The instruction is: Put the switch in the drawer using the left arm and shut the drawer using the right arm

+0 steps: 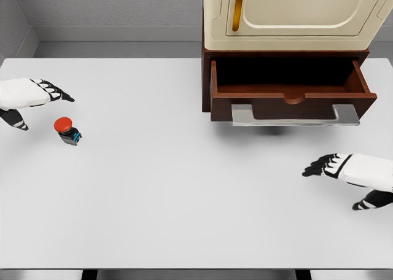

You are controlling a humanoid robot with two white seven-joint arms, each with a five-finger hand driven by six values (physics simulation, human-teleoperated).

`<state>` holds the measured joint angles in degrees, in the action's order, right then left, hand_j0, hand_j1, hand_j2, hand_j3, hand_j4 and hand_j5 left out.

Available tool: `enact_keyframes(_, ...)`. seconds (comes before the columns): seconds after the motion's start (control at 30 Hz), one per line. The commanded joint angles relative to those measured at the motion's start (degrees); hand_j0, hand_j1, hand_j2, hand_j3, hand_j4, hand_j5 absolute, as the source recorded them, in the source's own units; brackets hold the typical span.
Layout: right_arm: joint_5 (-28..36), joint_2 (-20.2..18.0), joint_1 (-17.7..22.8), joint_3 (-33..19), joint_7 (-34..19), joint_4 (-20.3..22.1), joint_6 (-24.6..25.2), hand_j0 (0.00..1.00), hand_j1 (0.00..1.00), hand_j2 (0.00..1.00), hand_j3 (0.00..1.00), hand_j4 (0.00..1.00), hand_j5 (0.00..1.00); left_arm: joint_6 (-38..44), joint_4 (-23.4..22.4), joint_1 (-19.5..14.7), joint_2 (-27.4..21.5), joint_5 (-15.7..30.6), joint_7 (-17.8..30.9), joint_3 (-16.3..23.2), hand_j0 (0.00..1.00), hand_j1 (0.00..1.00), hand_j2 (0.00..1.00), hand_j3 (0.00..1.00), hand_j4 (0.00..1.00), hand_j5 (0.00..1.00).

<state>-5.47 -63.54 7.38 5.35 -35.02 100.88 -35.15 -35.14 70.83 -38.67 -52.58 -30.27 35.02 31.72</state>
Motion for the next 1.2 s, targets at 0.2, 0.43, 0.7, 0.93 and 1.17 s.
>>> enact_keyframes(0.2, 0.4, -0.1, -0.4, 1.2, 0.0, 0.0, 0.1, 1.0, 1.0, 1.0, 1.0, 1.0, 1.0, 0.1, 0.5, 0.2, 0.4, 0.5, 0.0, 0.4, 1.0, 1.0, 1.0, 1.0, 1.0, 1.0)
enact_keyframes(0.43, 0.4, -0.2, 1.2, 1.2, 0.0, 0.0, 0.1, 1.0, 1.0, 1.0, 1.0, 1.0, 1.0, 0.1, 0.5, 0.9, 2.2, 0.4, 0.0, 2.4, 1.0, 1.0, 1.0, 1.0, 1.0, 1.0)
enact_keyframes(0.7, 0.7, -2.1, 5.8, -11.2, 0.0, -0.1, 0.1, 0.81, 0.81, 0.81, 0.81, 0.81, 0.81, 0.1, 0.5, 0.7, 2.7, 0.4, 0.0, 4.0, 0.95, 0.95, 0.95, 0.95, 0.95, 0.95)
enact_keyframes(0.93, 0.7, -1.8, 6.7, -14.4, 0.0, -0.1, 0.1, 0.74, 0.74, 0.74, 0.74, 0.74, 0.74, 0.1, 3.1, 0.5, 2.6, 0.4, 0.0, 5.3, 0.89, 0.89, 0.89, 0.89, 0.89, 0.89)
enact_keyframes(1.17, 0.8, -1.1, 10.8, -20.6, 0.0, -0.1, 0.1, 0.72, 0.72, 0.72, 0.72, 0.72, 0.72, 0.1, 3.4, 0.6, 2.0, 0.5, 0.0, 5.4, 0.86, 0.86, 0.86, 0.86, 0.86, 0.86)
